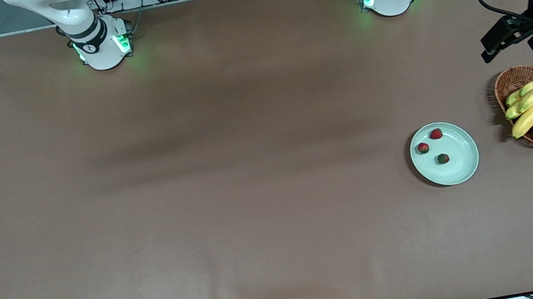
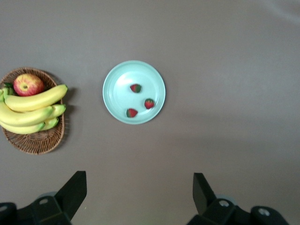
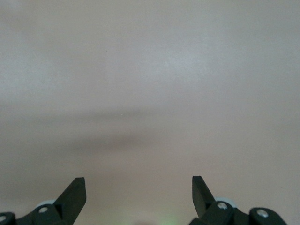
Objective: Collect all strawberries into plate
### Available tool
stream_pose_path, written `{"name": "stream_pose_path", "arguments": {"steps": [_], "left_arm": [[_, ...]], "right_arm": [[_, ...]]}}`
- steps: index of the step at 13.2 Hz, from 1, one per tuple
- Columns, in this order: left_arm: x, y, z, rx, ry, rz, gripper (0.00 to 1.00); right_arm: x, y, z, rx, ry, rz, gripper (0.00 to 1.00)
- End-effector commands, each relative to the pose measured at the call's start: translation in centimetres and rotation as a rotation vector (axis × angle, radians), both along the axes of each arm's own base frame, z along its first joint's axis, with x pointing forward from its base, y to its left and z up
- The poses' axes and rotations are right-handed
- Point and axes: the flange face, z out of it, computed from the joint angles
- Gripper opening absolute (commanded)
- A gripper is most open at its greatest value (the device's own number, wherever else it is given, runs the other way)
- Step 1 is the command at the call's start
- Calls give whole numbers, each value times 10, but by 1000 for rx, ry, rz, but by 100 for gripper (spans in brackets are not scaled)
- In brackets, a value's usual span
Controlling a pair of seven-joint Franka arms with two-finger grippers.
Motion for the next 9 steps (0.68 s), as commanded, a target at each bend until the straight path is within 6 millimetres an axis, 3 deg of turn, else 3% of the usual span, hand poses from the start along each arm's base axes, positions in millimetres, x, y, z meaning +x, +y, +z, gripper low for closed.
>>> {"name": "stream_pose_path", "arguments": {"steps": [1,9], "left_arm": [[-15,3,0,-16,21,-40,100],[-14,19,9,-8,2,-21,100]], "right_arm": [[-1,-1,1,18,-1,-4,100],[-1,0,1,18,-1,-3,100]]}}
